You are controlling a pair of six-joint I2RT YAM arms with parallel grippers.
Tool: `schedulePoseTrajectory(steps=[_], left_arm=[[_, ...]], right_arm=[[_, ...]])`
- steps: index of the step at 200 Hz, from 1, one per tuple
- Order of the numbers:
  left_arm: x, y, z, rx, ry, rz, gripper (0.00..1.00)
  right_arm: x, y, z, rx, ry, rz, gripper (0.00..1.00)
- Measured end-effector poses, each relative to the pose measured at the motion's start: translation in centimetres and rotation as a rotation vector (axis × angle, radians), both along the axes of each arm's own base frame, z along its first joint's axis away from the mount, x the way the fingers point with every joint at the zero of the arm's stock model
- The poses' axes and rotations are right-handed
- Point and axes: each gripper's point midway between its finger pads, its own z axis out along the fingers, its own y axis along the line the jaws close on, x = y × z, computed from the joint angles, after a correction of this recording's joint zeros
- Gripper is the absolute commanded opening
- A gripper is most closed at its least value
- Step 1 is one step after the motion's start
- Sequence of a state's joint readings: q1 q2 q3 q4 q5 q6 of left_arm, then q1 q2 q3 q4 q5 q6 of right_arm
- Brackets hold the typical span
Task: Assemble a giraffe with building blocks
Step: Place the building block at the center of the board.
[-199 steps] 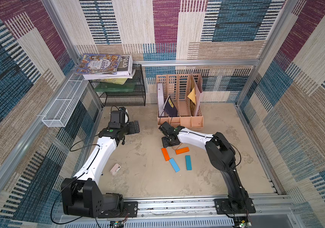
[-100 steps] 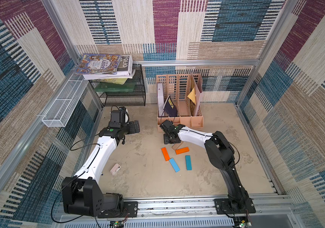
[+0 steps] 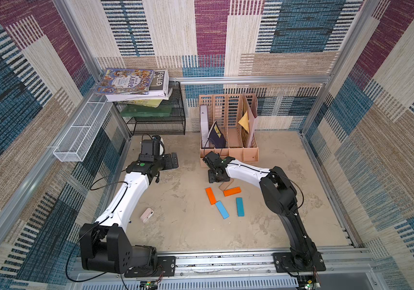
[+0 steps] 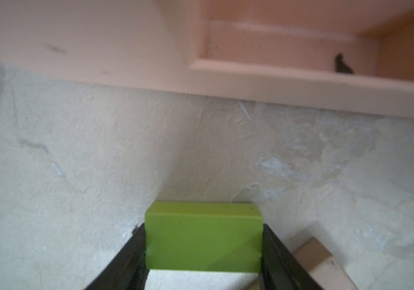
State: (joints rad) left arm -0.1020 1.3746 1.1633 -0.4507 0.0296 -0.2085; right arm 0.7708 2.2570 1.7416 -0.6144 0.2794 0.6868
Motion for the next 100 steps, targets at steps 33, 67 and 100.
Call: schedulePoseTrajectory(steps=[33, 67, 100], left_arm=[[0.02, 0.0, 0.03, 0.0, 0.0, 0.0, 0.99], [0.01, -0.01, 0.03, 0.0, 0.0, 0.0, 0.99], [0.01, -0.08, 0.04, -0.003, 0.0, -0.003, 0.99]], right_arm=[[-0.15, 0.06, -0.06, -0.001, -0.036, -0.015, 0.57], [-0.4, 0.03, -0.18, -0.02, -0.091, -0.044, 0.58], [-0.43, -0.12, -0.25, -0.028, -0.134, -0.075, 0.58]])
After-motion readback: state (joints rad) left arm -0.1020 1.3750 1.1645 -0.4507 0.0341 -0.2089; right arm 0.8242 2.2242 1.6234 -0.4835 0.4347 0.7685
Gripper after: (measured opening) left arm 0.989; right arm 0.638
